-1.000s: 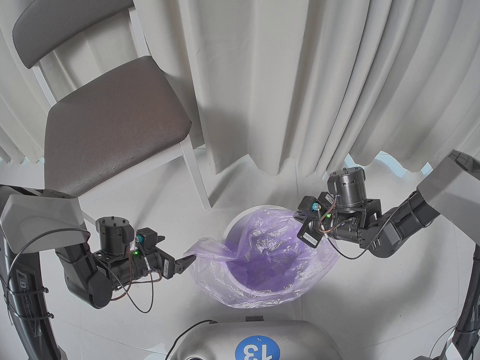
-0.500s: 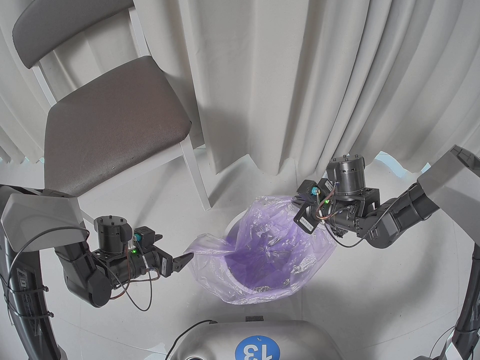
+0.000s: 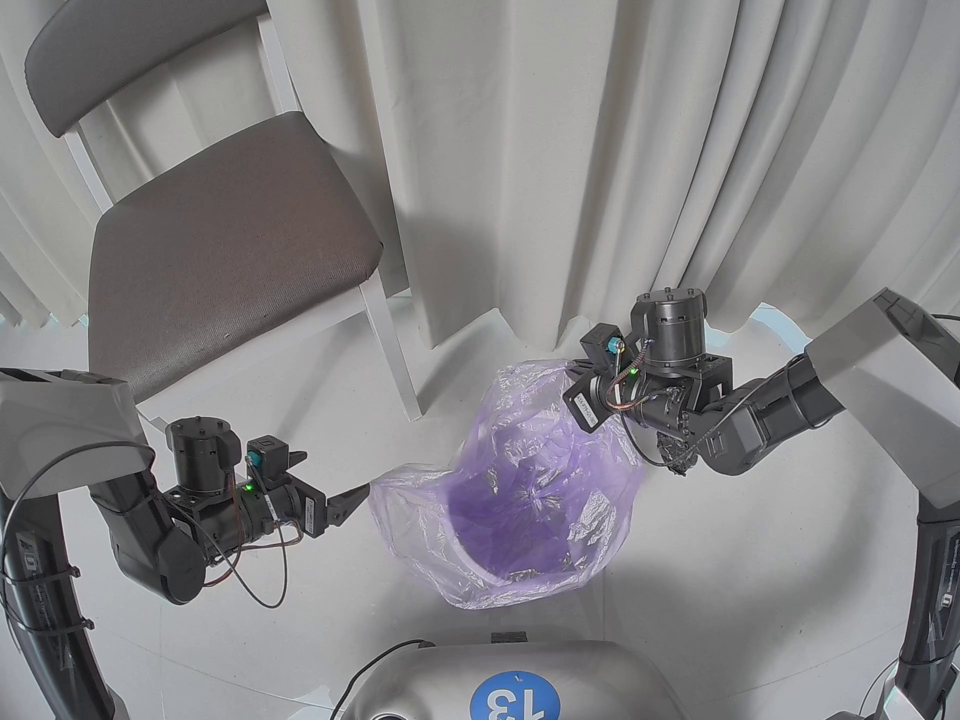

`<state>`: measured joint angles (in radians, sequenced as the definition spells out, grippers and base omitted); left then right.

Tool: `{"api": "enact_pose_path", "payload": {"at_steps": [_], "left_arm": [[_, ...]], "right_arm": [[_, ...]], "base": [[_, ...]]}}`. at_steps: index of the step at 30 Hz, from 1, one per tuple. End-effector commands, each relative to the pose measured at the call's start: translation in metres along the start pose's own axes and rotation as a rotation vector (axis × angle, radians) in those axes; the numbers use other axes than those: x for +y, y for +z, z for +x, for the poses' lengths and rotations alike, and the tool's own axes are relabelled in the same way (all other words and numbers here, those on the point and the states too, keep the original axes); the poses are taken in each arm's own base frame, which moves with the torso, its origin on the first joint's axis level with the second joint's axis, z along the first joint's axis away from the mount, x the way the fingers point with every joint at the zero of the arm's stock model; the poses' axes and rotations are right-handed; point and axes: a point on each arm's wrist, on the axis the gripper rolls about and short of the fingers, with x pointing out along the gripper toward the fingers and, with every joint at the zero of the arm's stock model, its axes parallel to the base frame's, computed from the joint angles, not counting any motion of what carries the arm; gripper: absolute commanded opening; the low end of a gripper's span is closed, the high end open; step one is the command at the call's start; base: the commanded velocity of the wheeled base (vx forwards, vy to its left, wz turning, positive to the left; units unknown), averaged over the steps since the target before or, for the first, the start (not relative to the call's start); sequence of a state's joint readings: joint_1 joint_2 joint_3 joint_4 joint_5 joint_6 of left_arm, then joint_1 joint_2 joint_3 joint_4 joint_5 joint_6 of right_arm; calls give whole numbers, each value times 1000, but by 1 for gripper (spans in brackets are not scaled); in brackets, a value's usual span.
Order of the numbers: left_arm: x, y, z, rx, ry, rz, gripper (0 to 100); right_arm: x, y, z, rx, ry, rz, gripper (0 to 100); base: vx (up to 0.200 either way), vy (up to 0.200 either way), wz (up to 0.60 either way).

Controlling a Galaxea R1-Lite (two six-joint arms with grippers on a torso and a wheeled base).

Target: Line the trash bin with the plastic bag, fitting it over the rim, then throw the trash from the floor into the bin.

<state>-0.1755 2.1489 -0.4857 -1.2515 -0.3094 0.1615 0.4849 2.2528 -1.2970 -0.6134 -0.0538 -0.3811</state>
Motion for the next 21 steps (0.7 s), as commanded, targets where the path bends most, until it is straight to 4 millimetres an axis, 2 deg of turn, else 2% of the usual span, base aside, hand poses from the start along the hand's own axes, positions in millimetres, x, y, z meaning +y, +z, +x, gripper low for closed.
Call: {"api": "enact_pose_path", "payload": {"at_steps": [1, 6, 16, 17, 21], "left_arm": [[6, 9, -8, -34, 13, 2, 100], [8, 12, -11, -44, 18, 3, 100], [5, 12, -11, -44, 9, 7, 100], [4, 12, -10, -44, 8, 7, 100], [3, 12, -10, -40, 6, 8, 100]], "right_arm": [[1, -1, 6, -3, -3, 4, 0], [-4, 3, 5, -24, -19, 7, 0], [-13, -4, 14, -10, -52, 11, 0], [-13, -4, 16, -12, -56, 13, 100], [-15, 0, 14, -21, -83, 19, 100]], "base": [[0, 0, 0], [0, 0, 0], [0, 0, 0], [0, 0, 0], [0, 0, 0]]}}
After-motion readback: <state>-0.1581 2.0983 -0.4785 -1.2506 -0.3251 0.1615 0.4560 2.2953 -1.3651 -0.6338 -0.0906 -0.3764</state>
